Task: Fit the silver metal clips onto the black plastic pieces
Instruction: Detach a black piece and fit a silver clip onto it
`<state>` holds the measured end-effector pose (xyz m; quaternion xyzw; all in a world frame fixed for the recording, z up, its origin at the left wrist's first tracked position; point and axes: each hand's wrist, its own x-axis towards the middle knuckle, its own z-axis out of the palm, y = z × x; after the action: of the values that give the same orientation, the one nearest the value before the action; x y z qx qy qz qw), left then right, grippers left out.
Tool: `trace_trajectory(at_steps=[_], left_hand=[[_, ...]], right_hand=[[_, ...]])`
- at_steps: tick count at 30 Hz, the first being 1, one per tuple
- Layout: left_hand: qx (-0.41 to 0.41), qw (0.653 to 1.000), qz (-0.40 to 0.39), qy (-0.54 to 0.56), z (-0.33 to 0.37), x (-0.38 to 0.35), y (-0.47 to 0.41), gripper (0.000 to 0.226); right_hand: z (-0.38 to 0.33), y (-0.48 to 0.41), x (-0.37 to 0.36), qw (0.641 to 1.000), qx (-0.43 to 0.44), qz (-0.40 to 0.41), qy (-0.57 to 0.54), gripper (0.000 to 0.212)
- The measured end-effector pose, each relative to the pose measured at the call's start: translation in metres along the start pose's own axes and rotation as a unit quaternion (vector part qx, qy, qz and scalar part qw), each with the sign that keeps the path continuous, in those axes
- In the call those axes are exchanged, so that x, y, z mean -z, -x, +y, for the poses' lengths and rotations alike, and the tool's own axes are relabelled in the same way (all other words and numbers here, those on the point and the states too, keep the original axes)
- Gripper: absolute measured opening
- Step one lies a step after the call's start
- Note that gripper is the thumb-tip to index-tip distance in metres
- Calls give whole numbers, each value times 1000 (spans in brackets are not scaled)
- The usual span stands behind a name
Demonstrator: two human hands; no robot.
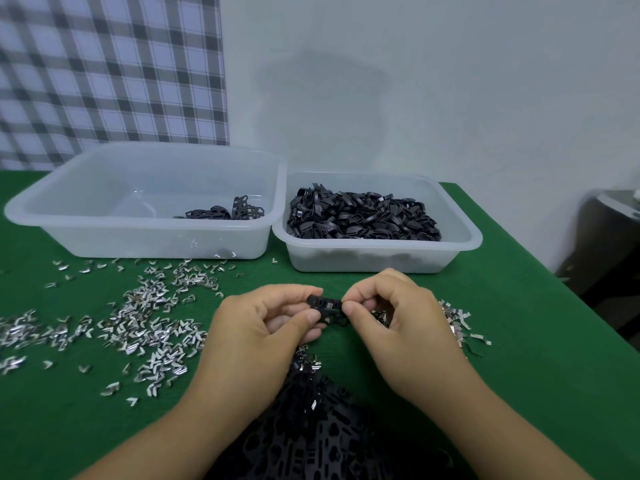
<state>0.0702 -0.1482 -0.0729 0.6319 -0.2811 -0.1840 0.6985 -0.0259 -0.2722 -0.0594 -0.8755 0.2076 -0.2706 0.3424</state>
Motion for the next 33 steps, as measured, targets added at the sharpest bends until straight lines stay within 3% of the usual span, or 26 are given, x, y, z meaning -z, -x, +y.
trace_trajectory(at_steps=[11, 18, 23, 28, 33], left_hand=[[-5, 997, 69, 36, 1, 3, -3, 24], [-6, 985, 158, 75, 0, 11, -10, 16], [1, 981, 164, 99, 5, 16, -14, 14], [3, 984, 151, 93, 4, 14, -12, 16], [6, 989, 120, 82, 3, 11, -11, 14]], right_hand=[[-12, -7, 0, 999, 38, -2, 17, 13], [-10, -9, -3, 969, 94, -135, 182, 17], [-18, -15, -2, 961, 109, -184, 176, 22], [-20, -13, -1, 945, 110, -287, 112, 31], [-15, -11, -9, 945, 121, -272, 133, 15]])
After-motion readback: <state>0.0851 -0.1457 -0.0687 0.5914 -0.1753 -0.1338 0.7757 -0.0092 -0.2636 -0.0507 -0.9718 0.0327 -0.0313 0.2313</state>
